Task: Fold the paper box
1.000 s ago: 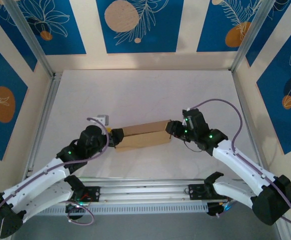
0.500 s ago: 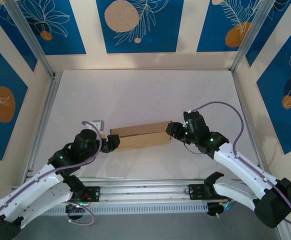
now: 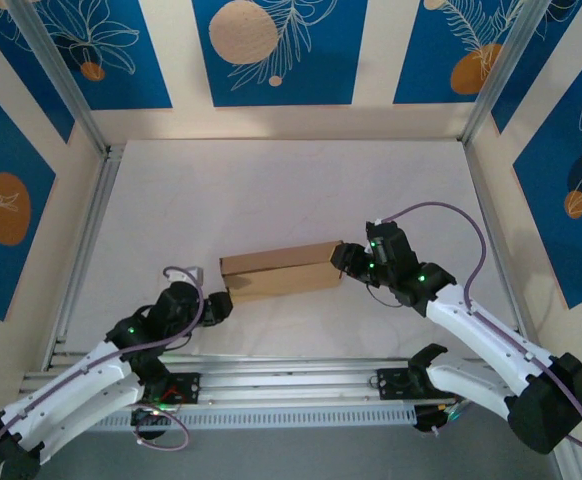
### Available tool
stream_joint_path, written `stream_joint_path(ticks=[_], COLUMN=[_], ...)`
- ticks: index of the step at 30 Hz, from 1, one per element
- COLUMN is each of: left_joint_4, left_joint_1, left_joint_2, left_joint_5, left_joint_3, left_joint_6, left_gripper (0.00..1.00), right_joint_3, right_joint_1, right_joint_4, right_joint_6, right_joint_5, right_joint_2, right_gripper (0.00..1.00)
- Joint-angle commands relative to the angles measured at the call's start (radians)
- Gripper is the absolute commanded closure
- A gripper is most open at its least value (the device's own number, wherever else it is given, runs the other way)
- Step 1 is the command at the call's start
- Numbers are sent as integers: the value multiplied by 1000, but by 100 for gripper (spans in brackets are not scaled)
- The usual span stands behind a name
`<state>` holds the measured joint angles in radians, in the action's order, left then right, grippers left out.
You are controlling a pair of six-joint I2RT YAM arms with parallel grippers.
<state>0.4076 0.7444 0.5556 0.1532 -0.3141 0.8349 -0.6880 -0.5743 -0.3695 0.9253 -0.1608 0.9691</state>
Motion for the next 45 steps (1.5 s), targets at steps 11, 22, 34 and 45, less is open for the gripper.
stream_joint_path(ticks=[11,22,34,45], left_joint_4=[-21,-81,-151,-119], left_joint_1=[-1,-20,-54,-56], left_joint_2=[-98,10,90,2], left_joint_5=[-103,25,-6,-29], left_joint_3=[-145,-221,-142,68], left_joint_6=[-176,-109,-15,86], left_gripper=[29,21,31,40], right_joint_3=[23,12,13,17], right_joint_1=[-6,-8,-7,-7], right_joint_4=[-156,-158,-154,-165], right_joint_6=[-18,-27,-31,-37], right_joint_5=[-21,-19,-29,-31], right_joint_2=[45,45,59,77], right_gripper=[54,54,54,54])
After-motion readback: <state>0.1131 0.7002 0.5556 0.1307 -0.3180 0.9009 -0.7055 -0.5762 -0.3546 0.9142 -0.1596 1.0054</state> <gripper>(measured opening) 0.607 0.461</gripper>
